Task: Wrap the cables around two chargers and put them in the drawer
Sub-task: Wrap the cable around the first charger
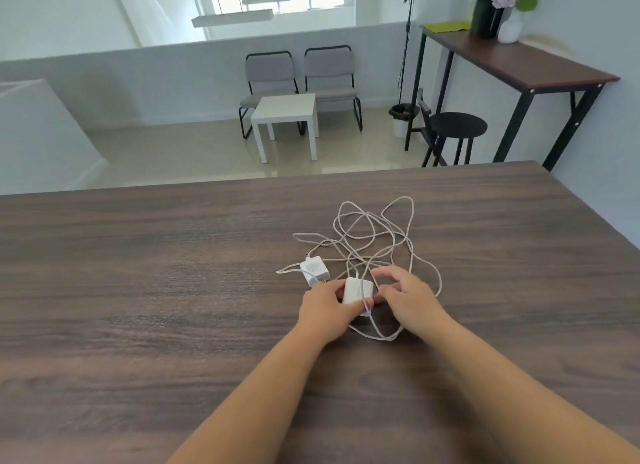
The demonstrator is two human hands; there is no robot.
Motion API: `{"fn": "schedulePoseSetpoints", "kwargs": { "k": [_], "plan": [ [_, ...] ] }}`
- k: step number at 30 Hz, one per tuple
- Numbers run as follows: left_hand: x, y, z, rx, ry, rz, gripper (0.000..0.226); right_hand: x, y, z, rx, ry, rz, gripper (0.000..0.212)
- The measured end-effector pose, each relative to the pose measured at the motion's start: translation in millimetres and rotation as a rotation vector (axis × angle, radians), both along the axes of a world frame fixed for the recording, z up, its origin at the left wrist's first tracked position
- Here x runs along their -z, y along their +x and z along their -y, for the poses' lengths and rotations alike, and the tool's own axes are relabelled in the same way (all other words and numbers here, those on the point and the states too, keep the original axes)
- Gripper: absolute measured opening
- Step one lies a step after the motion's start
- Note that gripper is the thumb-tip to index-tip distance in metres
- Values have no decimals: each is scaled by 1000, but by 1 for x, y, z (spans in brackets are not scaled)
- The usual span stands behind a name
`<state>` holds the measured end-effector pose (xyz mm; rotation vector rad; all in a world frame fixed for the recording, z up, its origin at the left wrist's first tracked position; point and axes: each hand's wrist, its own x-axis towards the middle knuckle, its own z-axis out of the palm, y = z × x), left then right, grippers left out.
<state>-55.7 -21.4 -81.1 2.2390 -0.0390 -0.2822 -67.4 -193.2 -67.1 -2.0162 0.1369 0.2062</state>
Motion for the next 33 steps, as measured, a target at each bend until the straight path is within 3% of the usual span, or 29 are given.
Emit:
{"fn": "schedulePoseSetpoints", "kwargs": {
  "k": [5,16,21,27,30,33],
  "plan": [
    [-3,2,-6,-73,-185,-138,52,5,-2,3,28,115,-39,35],
    [-19,-1,-30,-185,-508,-1,27,-8,-7,7,92,134,105,28],
    [-71,1,-32,-24,-642,19,22,-50,12,-1,17,56,340,42],
    [-141,0,-35,236,-669,66,33,-116,38,-14,-227,75,409,62],
    [-171,-3,-31,321,-725,127,33,-137,46,-28,-335,249,393,48],
    [-194,-3,-27,333,-799,219,32,-156,40,-36,-335,255,432,27]
  ]
}}
